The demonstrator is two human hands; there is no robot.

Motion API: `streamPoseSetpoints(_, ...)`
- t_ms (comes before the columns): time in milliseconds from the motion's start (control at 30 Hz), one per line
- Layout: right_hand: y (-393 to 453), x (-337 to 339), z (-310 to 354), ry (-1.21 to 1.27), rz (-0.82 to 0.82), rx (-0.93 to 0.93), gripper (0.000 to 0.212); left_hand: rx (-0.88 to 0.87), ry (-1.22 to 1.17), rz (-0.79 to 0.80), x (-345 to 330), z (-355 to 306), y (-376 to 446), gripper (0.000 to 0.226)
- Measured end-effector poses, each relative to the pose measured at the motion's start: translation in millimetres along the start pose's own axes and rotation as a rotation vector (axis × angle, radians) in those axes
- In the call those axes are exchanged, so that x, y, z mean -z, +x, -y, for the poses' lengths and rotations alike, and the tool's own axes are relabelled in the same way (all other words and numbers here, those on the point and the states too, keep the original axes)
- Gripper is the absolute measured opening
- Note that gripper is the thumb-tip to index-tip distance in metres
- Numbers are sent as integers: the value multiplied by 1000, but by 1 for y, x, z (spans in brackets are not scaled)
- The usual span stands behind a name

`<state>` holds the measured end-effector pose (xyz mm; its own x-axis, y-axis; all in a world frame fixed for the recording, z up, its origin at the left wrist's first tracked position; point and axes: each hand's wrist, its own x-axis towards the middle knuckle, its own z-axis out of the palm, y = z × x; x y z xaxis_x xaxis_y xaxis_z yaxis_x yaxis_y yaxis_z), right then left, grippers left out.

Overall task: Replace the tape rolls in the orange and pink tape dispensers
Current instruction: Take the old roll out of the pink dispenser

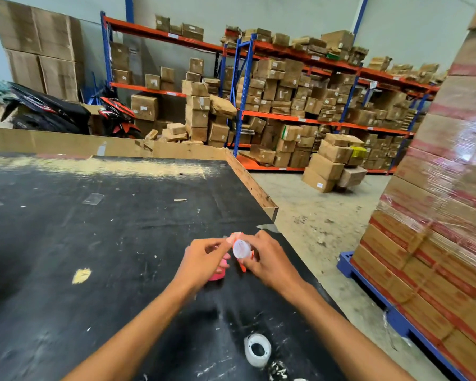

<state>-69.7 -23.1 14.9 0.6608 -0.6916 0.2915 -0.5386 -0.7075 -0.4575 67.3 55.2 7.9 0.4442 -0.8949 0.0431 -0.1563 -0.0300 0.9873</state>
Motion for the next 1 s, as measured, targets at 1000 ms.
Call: streamPoseSetpoints(1000, -77, 51, -75, 653, 15, -36, 21, 155, -167, 79, -93, -6, -60, 19)
